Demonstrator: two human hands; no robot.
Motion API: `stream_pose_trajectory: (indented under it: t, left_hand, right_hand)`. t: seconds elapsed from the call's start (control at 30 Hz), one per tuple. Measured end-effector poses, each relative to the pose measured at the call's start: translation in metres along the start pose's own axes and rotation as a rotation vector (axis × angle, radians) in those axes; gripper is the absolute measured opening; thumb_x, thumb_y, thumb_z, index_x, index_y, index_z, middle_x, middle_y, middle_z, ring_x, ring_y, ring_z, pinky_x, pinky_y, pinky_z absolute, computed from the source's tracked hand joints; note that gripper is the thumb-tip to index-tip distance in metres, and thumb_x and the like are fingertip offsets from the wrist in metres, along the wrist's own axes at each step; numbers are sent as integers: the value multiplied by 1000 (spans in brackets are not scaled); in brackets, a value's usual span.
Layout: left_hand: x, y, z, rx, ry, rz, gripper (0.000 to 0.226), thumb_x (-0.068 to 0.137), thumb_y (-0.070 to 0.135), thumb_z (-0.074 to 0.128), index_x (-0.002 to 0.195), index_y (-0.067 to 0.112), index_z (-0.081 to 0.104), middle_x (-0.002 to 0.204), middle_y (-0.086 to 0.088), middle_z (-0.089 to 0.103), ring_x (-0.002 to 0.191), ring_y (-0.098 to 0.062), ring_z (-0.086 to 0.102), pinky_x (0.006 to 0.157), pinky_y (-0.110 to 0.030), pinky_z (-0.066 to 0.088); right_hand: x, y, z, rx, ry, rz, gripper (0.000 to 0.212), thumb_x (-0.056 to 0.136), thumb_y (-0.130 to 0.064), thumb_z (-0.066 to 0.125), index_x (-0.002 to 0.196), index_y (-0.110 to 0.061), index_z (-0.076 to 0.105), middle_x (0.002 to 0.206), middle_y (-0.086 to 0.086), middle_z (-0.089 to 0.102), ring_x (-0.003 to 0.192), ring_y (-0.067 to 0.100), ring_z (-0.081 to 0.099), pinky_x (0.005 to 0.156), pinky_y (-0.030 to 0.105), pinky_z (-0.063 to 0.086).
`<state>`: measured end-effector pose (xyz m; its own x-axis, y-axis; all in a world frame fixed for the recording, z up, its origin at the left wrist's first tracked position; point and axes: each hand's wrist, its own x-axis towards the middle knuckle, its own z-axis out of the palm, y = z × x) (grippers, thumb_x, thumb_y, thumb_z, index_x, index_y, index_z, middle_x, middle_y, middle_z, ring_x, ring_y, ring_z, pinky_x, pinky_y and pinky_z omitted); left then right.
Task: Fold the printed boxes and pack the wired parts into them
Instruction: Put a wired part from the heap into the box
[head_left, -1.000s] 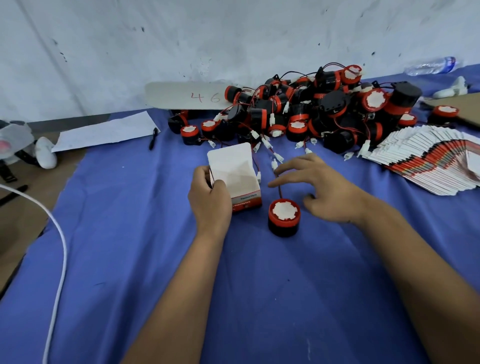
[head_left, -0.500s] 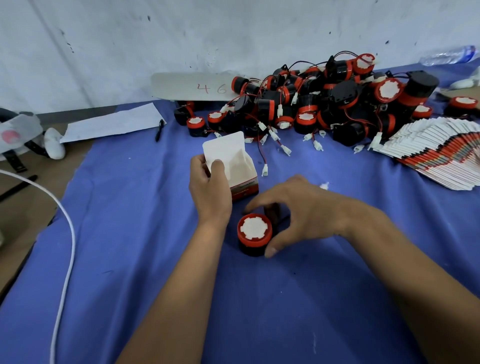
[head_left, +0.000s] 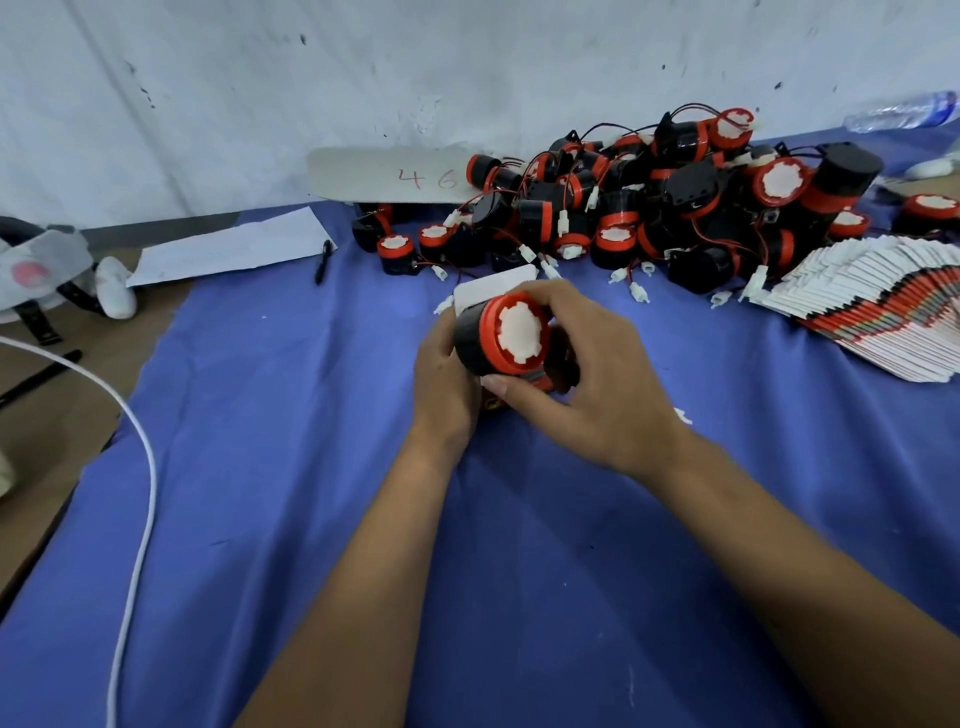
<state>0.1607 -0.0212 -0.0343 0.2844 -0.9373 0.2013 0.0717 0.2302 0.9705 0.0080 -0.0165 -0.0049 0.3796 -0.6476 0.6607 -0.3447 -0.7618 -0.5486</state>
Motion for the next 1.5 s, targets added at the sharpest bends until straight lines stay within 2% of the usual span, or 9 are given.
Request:
stream_pose_trajectory:
  t: [0.13, 0.3, 0.63, 0.87, 0.97, 1.07, 1.2, 1.3, 1.5]
  left_hand:
    - [-3, 0, 4, 134, -62, 59, 27, 95, 40, 53, 102, 53, 76, 105, 16, 78, 100, -4, 73, 77, -19, 58]
    - [1, -3, 4, 114, -42, 27, 44, 107, 9, 38, 97, 32, 74, 88, 30, 73, 85, 15, 65, 72, -6, 50]
    - [4, -9, 3, 93, -79, 10, 29, 104, 4, 35, 109, -3, 63, 92, 3, 69, 86, -6, 62, 75, -22, 53]
    - [1, -5, 5, 63, -143, 13, 35, 104, 10, 38, 113, 13, 71, 107, -4, 77, 98, -16, 71, 79, -26, 57]
    - [0, -5, 5, 94, -117, 15, 31, 103, 7, 37, 94, 12, 67, 93, -1, 71, 85, -12, 62, 76, -27, 53]
    - [-1, -5, 7, 100, -126, 5, 27, 103, 9, 38, 106, 1, 64, 97, -8, 69, 88, -15, 60, 79, -32, 51]
    - [-7, -4, 11, 140, -175, -19, 34, 97, 41, 53, 113, 13, 64, 101, -2, 73, 88, -14, 66, 75, -32, 56]
    - [-5, -4, 4, 183, -261, 1, 31, 96, 41, 61, 119, 20, 63, 98, 4, 70, 89, -10, 64, 76, -29, 53]
    - [2, -7, -7, 278, -355, 74, 55, 77, 20, 73, 129, 20, 56, 115, -9, 70, 104, -15, 67, 90, -32, 56]
  right_hand:
    - [1, 4, 5, -162, 25, 39, 58, 85, -46, 73, 132, -25, 48, 115, -17, 63, 97, 9, 61, 75, 35, 54]
    - [4, 17, -4, -421, -59, 145, 56, 84, -39, 74, 132, -22, 51, 120, -8, 64, 108, 18, 53, 85, 37, 51]
    - [0, 15, 1, -705, -240, 115, 60, 92, -58, 41, 140, -24, 53, 127, -11, 64, 122, 21, 41, 98, 44, 23]
    - [5, 8, 4, -716, -123, 127, 22, 93, -46, 58, 105, -35, 73, 97, -13, 64, 107, 17, 46, 91, 35, 27]
    - [9, 6, 3, -805, -203, 211, 32, 100, -43, 47, 87, -32, 74, 89, -13, 68, 103, 15, 44, 89, 36, 22]
    - [11, 3, 4, -912, -241, 272, 39, 100, -44, 42, 75, -30, 69, 78, -12, 65, 102, 15, 44, 89, 40, 22]
    - [19, -4, 5, -900, -253, 340, 42, 94, -50, 47, 60, -25, 48, 59, -6, 43, 94, 19, 43, 89, 40, 25]
    - [34, -7, 4, -894, -287, 327, 40, 88, -33, 59, 60, -20, 34, 61, -2, 35, 94, 25, 47, 79, 37, 27]
    - [48, -7, 4, -814, -283, 329, 22, 84, -17, 65, 74, -19, 45, 68, -1, 34, 81, 29, 60, 63, 34, 34]
